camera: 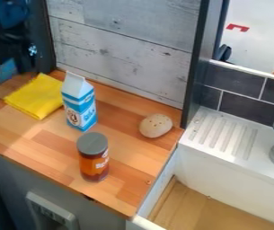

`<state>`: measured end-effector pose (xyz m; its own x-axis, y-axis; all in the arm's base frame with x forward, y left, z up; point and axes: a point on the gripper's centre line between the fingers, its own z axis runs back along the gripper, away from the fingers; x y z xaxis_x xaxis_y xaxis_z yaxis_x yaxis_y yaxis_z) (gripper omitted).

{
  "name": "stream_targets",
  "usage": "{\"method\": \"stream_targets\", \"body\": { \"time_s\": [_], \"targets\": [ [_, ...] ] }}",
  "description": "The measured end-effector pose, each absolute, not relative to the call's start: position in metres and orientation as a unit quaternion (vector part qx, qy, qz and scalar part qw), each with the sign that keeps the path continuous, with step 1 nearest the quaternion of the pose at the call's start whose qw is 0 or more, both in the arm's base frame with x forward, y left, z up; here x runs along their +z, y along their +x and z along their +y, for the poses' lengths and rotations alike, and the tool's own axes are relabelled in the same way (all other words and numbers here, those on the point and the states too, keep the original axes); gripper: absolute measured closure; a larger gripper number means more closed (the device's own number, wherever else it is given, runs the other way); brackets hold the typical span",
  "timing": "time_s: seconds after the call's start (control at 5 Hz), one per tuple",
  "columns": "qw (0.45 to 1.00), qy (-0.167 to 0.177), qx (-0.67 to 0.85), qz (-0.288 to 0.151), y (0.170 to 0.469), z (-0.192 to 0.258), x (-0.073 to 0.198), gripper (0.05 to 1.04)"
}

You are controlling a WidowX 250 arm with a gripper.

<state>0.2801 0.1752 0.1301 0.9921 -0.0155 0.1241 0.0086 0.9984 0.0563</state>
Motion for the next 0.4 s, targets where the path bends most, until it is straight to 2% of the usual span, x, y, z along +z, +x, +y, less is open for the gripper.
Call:
{"method": "stream_targets", "body": {
  "time_s": [0.2, 0.4],
  "targets": [
    [0.997, 0.040, -0.015, -0.057, 0.300, 0.192, 0.115, 0.083],
    [0.998, 0.034, -0.013, -0.057, 0.315, 0.199, 0.106, 0.083]
  ]
}}
